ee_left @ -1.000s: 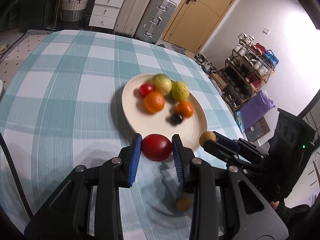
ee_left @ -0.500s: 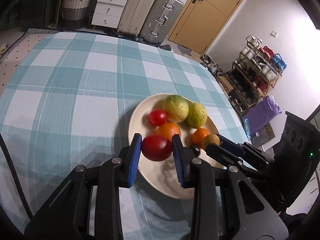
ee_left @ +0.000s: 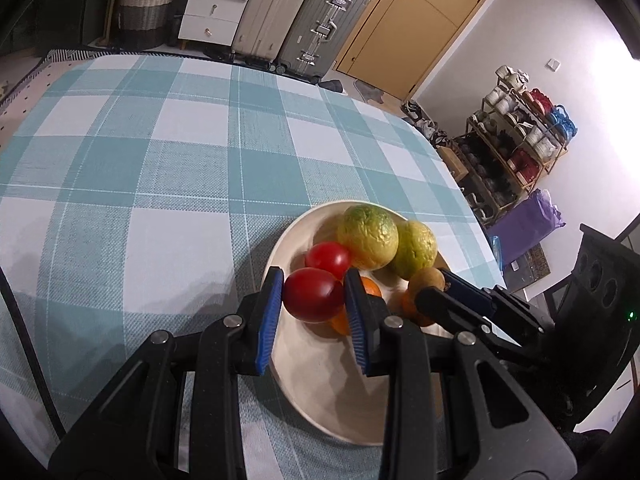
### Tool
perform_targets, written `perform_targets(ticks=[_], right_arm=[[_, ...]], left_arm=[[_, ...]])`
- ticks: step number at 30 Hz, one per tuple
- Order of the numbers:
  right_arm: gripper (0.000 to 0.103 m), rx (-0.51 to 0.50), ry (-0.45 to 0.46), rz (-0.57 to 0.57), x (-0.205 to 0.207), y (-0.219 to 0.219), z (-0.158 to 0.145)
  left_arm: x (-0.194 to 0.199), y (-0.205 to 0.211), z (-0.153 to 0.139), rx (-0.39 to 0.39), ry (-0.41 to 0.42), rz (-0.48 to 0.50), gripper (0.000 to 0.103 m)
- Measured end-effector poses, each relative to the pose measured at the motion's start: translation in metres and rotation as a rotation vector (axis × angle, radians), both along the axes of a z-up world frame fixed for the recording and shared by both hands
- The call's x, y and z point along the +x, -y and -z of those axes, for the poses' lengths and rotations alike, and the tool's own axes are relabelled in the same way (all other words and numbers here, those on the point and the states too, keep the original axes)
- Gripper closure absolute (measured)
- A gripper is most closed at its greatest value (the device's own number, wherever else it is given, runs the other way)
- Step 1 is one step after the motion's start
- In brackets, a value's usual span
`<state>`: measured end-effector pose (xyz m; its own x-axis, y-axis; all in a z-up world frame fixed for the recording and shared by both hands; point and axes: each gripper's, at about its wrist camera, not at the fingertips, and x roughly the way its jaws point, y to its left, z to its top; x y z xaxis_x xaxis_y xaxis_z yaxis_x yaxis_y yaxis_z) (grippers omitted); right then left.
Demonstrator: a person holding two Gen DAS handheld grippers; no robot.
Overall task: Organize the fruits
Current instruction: 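Carry the tomato and brown fruit over the cream plate, then lower both fruits onto the plate and open both tools, then withdraw both tools toward the last dark plum and brown fruit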
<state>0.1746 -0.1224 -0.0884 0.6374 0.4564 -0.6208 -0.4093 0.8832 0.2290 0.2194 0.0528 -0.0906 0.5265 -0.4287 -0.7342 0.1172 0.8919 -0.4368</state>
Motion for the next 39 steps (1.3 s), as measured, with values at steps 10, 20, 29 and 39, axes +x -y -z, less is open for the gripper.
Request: perform_targets(ticks=[10,20,29,39], right_arm=[[0.056,-0.007,0.049,-0.011,0.0,-0.002,-0.005],[0.037,0.026,0.095,0.033,-0.024,0.016,-0.02],[0.016,0.046,0.154,0.076,-0.059,0.03,-0.035],[0.003,0.068,0.187,0.085,-0.091,0.035,-0.046]], left_arm=[[0.006,-0.006,-0.006,-0.034,-0.006,-0.032,0.069],[-0.032,0.001,-0.034,0.037,0.057,-0.042,0.051],[-0.082,0.015,-0.061,0.165,0.132,-0.078,0.029],[-0.128,0.031,-0.073,0.257,0.163,-0.094,0.016]])
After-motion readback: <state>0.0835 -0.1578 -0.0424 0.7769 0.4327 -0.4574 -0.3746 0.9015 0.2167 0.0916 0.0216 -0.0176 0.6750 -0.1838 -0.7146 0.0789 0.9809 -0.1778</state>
